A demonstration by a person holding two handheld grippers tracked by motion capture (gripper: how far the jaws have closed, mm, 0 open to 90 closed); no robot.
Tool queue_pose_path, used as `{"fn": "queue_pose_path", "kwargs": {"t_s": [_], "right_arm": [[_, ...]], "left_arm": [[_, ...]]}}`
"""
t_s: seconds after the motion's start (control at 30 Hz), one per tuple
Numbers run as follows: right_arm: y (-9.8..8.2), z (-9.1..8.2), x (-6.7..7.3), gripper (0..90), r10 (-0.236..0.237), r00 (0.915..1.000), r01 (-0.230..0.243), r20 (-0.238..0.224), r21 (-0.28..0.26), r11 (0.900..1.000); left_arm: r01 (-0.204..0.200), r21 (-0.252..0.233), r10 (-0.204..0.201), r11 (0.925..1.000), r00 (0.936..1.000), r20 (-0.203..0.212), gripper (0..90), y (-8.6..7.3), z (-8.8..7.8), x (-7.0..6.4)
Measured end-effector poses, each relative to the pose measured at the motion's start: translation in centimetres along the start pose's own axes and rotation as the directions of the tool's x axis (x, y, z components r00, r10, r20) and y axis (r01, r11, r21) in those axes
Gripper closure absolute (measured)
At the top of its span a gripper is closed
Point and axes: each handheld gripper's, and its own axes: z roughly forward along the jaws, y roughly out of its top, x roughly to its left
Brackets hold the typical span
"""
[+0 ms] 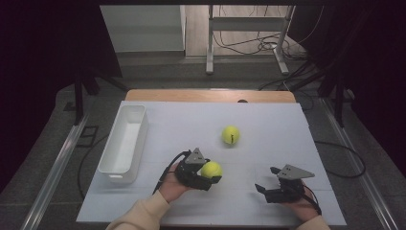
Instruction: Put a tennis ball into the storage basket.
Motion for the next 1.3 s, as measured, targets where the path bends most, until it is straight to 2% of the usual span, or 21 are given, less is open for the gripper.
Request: {"fn": "queue_pose_path", "kwargs": {"t_s": [0.7, 1.03, 1.3], "right_arm": [[0.0, -0.1, 0.0, 12.5, 0.001, 1.0000, -0.001, 0.010, 0.005, 1.000], [0.0, -0.2, -0.1, 12.5, 0.003, 0.9998, -0.004, 0.019, 0.007, 1.000], [0.0, -0.2, -0.1, 12.5, 0.005, 0.9999, -0.005, 0.015, 0.003, 1.000]], "left_arm": [[0.003, -0.067, -0.005, 0.9978, 0.9995, -0.030, 26.5, 0.7, -2.6, 0.7], [-0.002, -0.119, -0.003, 0.9928, 0.9990, -0.045, 26.5, 1.3, -4.4, 0.7], [-0.003, -0.132, -0.004, 0.9913, 0.9986, -0.053, 26.5, 1.4, -5.0, 0.8]]}}
